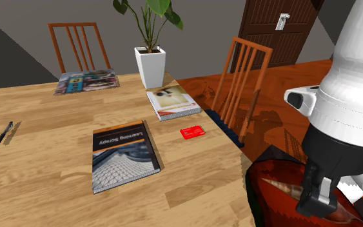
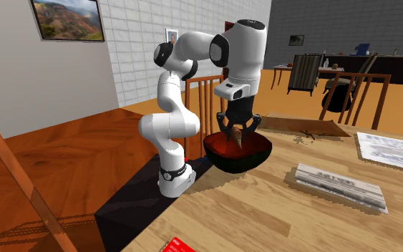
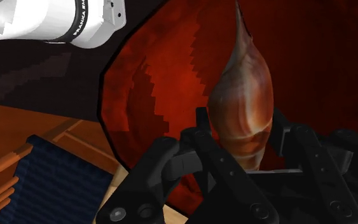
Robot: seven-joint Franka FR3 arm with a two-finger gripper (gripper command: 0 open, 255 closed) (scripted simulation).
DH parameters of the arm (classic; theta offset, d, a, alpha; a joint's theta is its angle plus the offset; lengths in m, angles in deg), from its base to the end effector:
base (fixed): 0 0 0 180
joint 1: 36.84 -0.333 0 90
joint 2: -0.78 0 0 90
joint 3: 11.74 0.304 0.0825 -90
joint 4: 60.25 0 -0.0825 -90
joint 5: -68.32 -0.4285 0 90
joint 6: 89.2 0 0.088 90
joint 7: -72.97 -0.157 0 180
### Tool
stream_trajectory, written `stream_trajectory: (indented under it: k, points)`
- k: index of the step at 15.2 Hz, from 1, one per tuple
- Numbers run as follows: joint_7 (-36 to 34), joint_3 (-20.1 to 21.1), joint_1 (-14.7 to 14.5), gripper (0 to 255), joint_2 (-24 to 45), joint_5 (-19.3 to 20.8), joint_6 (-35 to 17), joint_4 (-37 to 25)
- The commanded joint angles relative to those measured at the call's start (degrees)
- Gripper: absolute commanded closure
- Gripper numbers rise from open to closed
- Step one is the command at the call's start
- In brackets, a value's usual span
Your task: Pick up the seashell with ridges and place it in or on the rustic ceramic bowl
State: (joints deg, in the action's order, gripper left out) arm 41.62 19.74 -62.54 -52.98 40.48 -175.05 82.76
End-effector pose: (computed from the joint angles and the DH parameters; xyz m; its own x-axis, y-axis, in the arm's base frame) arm 0.1266 0.3283 0.4522 0.9666 0.2163 -0.1375 0.2217 -0.9748 0.0249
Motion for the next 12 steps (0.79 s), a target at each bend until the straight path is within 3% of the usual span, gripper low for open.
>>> stream_trajectory:
  k: [1,6,10,12]
  points:
    - [-0.03,0.38,-0.61,0,-0.88,-0.02,-0.07,-0.06]
    - [0.02,0.26,-0.65,0,-1.09,0.00,0.10,0.01]
    - [-0.65,-2.16,0.75,0,1.58,2.63,5.57,-8.06]
    - [-0.65,-2.16,0.75,0,1.58,2.64,5.56,-8.06]
